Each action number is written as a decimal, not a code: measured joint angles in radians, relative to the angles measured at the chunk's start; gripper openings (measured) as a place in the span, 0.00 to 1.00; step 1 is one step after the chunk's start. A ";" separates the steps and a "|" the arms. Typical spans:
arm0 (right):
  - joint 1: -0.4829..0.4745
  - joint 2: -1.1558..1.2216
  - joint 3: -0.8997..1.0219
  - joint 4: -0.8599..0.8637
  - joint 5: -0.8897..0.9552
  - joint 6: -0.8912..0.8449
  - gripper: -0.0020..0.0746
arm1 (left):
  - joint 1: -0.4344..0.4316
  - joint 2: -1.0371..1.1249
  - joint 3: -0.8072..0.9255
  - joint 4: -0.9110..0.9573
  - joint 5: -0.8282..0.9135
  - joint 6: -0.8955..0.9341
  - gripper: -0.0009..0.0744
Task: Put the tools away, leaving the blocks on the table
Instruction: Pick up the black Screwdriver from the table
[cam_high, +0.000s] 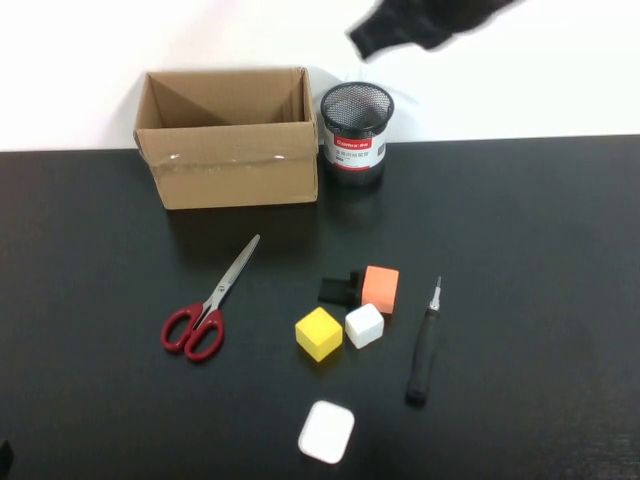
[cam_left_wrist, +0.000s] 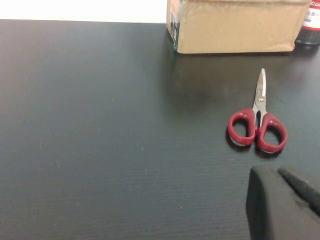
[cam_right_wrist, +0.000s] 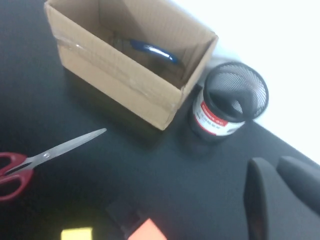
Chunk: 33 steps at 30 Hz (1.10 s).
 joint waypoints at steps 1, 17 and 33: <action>0.000 -0.054 0.072 0.000 -0.035 0.014 0.02 | 0.000 0.000 0.000 0.000 0.000 0.000 0.01; -0.002 -0.659 0.803 0.035 -0.209 0.289 0.02 | 0.000 0.000 0.000 0.000 0.000 0.000 0.01; -0.002 -0.150 0.823 0.079 -0.254 0.728 0.62 | 0.000 0.000 0.000 0.000 0.000 0.000 0.01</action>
